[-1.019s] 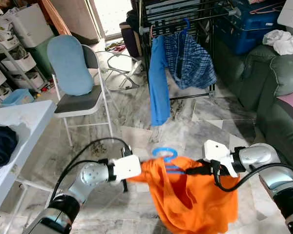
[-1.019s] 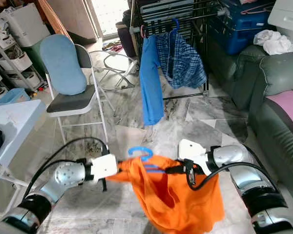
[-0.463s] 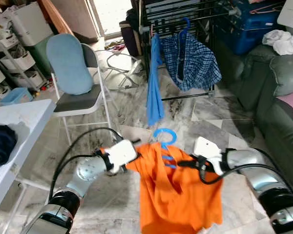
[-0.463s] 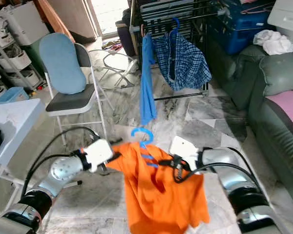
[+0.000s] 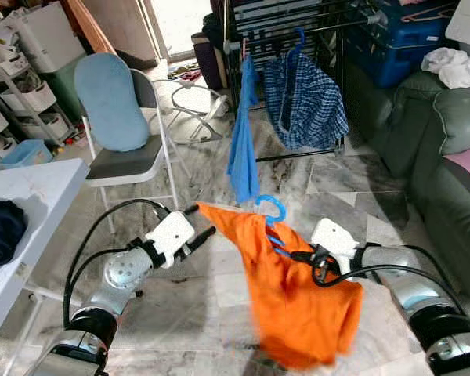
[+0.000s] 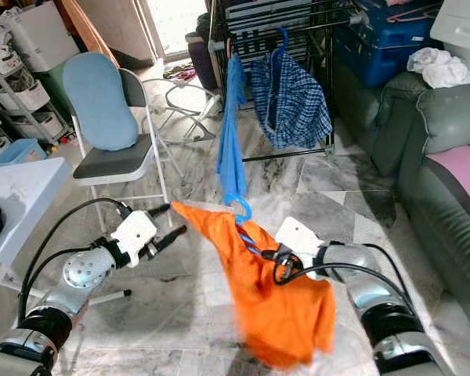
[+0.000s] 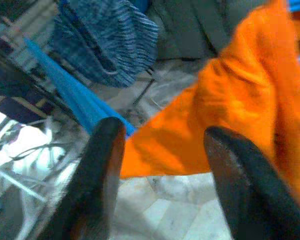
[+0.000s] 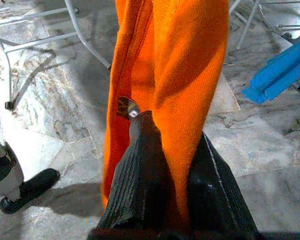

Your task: Hang hanger

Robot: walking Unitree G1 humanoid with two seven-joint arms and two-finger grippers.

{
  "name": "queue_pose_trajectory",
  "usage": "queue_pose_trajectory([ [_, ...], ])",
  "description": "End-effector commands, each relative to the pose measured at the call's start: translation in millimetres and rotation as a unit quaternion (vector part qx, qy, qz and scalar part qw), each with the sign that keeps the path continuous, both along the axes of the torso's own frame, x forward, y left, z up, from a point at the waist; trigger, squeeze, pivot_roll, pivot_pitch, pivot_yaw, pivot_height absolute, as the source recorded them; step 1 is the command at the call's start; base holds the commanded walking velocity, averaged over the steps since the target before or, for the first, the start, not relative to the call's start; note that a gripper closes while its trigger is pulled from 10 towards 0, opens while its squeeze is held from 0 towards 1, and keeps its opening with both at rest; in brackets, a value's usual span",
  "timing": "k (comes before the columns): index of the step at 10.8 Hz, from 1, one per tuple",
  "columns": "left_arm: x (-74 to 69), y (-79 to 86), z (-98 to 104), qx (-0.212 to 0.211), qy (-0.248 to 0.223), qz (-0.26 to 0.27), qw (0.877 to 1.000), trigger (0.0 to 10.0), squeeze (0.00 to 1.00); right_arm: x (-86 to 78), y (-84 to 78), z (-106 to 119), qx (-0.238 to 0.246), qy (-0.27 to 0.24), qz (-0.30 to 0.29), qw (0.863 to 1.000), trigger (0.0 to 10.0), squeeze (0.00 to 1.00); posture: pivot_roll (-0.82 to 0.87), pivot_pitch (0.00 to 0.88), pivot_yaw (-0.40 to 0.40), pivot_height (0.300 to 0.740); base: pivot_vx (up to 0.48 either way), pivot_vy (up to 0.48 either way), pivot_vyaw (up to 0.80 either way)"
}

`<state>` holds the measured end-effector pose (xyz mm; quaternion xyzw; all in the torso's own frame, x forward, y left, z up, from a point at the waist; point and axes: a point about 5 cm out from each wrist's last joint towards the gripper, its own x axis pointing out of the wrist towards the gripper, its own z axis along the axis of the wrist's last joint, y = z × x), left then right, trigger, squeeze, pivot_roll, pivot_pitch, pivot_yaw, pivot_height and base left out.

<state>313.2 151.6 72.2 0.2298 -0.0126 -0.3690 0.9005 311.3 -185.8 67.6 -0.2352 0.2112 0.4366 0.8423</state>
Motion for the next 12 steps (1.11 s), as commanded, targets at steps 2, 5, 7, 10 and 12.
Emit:
queue_pose_trajectory([
  [2, 1.0, 17.4, -6.5, 0.004, 0.027, 0.045, 0.999, 10.0, 1.0, 12.3, 5.1, 7.5, 0.003, -0.025, -0.034, 0.999, 0.0, 0.0, -0.18, 0.0, 0.162, 0.74, 0.0, 0.0, 0.0],
  [5, 5.7, 58.8, -23.1, -0.101, 0.094, 0.299, 0.944, 10.0, 1.0, 25.4, 4.6, -0.4, 0.058, -0.034, -0.226, 0.972, 0.0, 0.0, -0.18, 0.0, 0.159, 0.74, 0.0, 0.0, 0.0],
  [7, -2.1, 78.8, -38.0, -0.128, 0.14, 0.406, 0.894, 10.0, 1.0, 28.6, 2.4, -10.1, 0.096, -0.013, -0.338, 0.936, 0.0, 0.0, -0.18, 0.0, 0.145, 0.74, 0.0, 0.0, 0.0],
  [10, -11.4, 86.4, -52.9, -0.145, 0.19, 0.469, 0.85, 10.0, 1.0, 28.6, 16.6, -22.2, 0.099, 0.003, -0.396, 0.913, 0.0, 0.0, -0.16, 0.0, 0.12, 0.74, 0.0, 0.0, 0.0],
  [12, -21.5, 79.2, -65.8, -0.141, 0.21, 0.468, 0.846, 10.0, 1.0, 21.8, 19.5, -33.3, 0.085, 0.015, -0.406, 0.91, 0.0, 0.0, -0.14, 0.0, 0.101, 0.74, 0.0, 0.0, 0.0],
])
